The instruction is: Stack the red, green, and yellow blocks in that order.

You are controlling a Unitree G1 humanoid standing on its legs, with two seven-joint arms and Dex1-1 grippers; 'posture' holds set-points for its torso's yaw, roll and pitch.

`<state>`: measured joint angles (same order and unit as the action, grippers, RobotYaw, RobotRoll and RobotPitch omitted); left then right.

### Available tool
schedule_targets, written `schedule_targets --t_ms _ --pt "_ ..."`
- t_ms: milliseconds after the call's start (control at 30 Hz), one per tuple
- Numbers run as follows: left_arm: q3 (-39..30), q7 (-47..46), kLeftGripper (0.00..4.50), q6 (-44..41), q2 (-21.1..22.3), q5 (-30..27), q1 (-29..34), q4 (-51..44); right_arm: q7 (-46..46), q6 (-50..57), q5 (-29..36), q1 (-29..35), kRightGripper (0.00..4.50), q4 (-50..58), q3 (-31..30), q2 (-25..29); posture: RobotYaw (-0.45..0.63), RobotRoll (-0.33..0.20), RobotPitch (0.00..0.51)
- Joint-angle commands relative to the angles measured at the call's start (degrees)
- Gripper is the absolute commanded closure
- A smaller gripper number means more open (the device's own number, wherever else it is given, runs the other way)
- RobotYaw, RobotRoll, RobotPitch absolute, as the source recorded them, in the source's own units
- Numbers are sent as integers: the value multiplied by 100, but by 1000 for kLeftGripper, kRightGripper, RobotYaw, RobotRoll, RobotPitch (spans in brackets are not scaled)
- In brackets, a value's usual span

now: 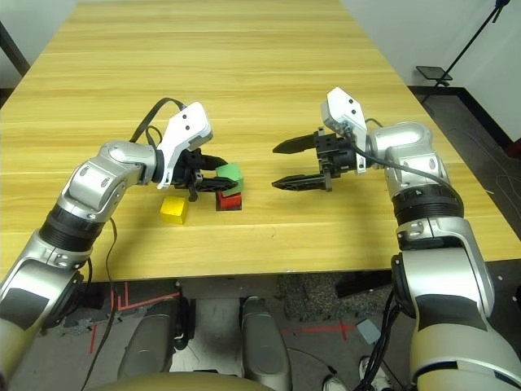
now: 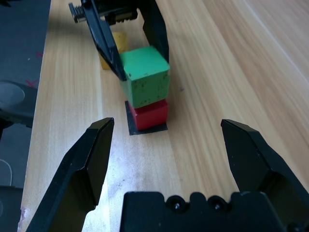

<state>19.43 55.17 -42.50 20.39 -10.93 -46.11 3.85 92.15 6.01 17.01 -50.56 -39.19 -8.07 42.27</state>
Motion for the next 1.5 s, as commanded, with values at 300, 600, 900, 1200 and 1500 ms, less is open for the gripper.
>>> schedule_targets --t_ms 300,600,900,1200,1500 --pt "183 131 2477 414 32 119 143 246 25 161 -16 177 0 234 217 -5 197 0 133" --pt "159 141 2477 582 -65 139 51 419 33 214 -35 258 0 300 269 6 190 -2 136" --pt "205 201 1744 870 -99 239 -54 620 30 227 -46 259 0 278 275 -9 194 -3 136" --pt "34 558 32 628 636 101 117 -260 34 197 -70 162 0 215 247 -88 218 -8 123" --pt "-93 1507 32 87 2749 -278 1244 -1996 35 125 -126 -26 0 24 176 -176 254 -15 111"
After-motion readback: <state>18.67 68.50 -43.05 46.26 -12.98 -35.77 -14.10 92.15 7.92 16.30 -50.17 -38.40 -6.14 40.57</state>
